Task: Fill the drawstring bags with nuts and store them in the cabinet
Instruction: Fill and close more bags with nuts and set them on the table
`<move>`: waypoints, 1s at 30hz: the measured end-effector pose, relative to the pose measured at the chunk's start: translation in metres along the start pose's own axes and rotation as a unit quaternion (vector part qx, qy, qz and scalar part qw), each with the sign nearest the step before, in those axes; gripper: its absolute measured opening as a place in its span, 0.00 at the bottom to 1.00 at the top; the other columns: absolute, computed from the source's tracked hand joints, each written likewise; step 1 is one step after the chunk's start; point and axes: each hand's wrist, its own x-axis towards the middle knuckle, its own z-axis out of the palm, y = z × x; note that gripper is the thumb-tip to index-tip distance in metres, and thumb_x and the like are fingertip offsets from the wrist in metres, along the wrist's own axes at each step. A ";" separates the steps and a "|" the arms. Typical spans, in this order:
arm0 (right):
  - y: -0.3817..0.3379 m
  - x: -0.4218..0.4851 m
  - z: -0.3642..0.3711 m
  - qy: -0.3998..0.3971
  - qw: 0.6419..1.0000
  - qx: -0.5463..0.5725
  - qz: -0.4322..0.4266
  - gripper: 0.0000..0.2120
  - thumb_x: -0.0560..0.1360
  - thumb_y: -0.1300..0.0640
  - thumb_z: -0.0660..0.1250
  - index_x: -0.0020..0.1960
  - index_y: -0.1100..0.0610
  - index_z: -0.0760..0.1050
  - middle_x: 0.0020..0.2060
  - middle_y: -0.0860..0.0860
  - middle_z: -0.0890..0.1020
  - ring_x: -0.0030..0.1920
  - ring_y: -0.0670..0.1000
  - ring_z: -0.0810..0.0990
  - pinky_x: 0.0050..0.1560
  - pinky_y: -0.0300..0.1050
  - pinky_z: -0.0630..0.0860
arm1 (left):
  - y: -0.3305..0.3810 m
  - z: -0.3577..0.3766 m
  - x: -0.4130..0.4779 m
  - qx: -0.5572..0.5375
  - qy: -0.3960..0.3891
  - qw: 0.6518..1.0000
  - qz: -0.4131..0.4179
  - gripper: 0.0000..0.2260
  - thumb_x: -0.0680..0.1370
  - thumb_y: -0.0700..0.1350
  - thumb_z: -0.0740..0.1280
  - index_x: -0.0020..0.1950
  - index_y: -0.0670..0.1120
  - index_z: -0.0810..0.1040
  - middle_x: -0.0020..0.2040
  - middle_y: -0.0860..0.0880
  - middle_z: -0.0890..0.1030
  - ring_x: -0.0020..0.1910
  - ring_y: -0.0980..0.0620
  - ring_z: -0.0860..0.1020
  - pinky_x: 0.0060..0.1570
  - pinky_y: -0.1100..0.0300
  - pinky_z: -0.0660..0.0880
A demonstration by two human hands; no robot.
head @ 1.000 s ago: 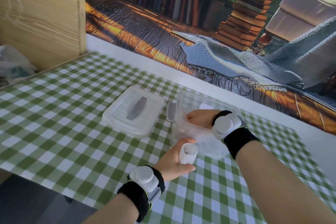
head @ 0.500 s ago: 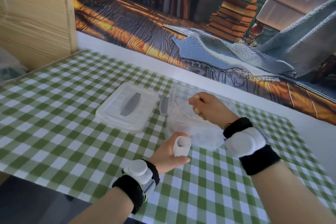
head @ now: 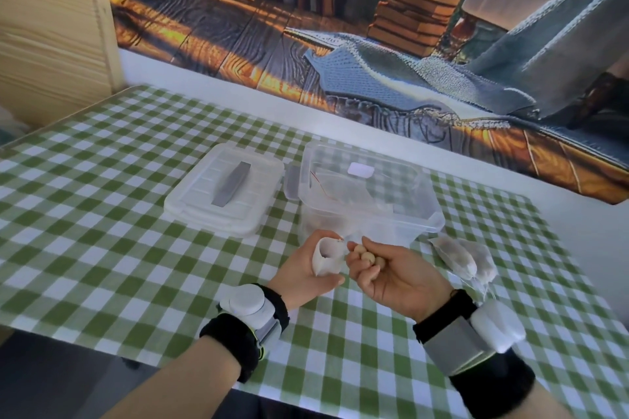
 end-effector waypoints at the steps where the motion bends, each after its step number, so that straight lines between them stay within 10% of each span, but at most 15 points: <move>1: 0.000 0.000 0.002 0.028 0.999 -0.028 -0.021 0.07 0.67 0.63 0.71 0.41 0.63 0.73 0.29 0.53 0.71 0.23 0.46 0.71 0.19 0.34 0.69 | 0.001 0.000 0.000 0.003 -0.003 1.000 0.001 0.21 0.70 0.39 0.72 0.58 0.55 0.69 0.51 0.48 0.77 0.48 0.51 0.76 0.47 0.58 0.76; 5: 0.003 -0.002 0.015 0.090 0.963 -0.235 -0.093 0.13 0.78 0.52 0.60 0.37 0.57 0.70 0.27 0.49 0.67 0.22 0.43 0.62 0.18 0.31 0.58 | 0.003 0.000 -0.001 0.013 -0.009 1.000 -0.003 0.23 0.70 0.39 0.72 0.58 0.56 0.68 0.48 0.50 0.75 0.44 0.59 0.74 0.44 0.62 0.74; 12: 0.012 0.002 0.034 0.163 0.760 -0.565 -0.277 0.08 0.78 0.57 0.62 0.41 0.58 0.71 0.21 0.42 0.70 0.21 0.42 0.64 0.24 0.31 0.62 | 0.003 -0.001 0.000 0.029 -0.024 0.999 -0.018 0.27 0.69 0.43 0.72 0.61 0.61 0.66 0.50 0.55 0.76 0.50 0.59 0.76 0.51 0.61 0.76; 30: 0.011 0.009 0.028 0.180 0.560 -0.738 -0.331 0.09 0.76 0.52 0.66 0.54 0.52 0.79 0.24 0.43 0.70 0.27 0.38 0.71 0.34 0.28 0.68 | 0.006 -0.002 -0.003 0.037 -0.025 0.999 -0.021 0.23 0.70 0.42 0.71 0.61 0.57 0.68 0.46 0.55 0.76 0.47 0.58 0.76 0.48 0.60 0.76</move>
